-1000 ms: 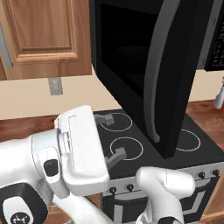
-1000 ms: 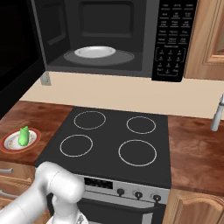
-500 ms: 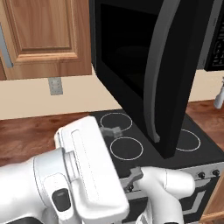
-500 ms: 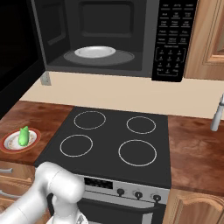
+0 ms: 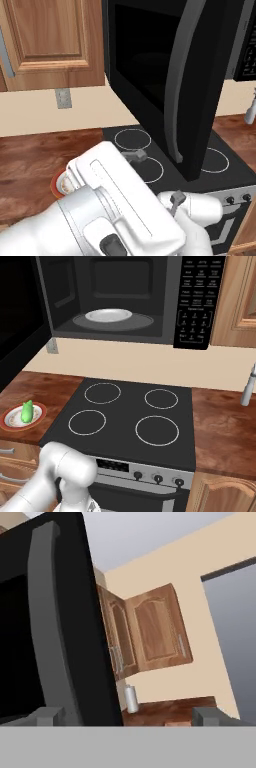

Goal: Pick the corn from the counter and place it in the microwave. Then turn on the microwave.

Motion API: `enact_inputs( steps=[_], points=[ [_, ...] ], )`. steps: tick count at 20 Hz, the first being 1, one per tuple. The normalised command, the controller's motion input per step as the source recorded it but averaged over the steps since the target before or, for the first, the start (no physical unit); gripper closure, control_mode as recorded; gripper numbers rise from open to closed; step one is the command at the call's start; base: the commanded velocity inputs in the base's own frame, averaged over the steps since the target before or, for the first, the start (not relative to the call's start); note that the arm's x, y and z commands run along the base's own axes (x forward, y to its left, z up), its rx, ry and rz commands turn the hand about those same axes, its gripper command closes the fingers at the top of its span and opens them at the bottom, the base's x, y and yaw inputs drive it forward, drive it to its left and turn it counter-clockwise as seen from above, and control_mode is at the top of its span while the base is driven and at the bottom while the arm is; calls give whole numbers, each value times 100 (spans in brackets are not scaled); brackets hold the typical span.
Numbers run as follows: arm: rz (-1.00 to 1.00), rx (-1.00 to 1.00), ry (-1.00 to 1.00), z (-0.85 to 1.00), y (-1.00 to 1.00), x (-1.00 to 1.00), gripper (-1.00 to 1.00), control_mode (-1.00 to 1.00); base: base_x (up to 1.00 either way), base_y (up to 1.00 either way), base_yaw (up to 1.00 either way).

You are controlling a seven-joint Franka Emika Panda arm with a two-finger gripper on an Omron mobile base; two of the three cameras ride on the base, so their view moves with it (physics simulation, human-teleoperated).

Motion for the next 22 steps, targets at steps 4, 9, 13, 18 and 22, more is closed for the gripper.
enact_inputs(
  steps=[4,9,13,18,22],
  points=[
    [25,0,0,-4,-31,-13,-100,-100,0,0,0],
    [24,0,0,0,-38,-8,-100,-100,0,0,0],
    [23,0,0,0,-41,-7,-100,-100,0,0,0],
    [24,0,0,0,-40,-9,-100,-100,0,0,0],
    [24,0,0,0,-38,-6,-100,-100,0,0,0]
  ],
)
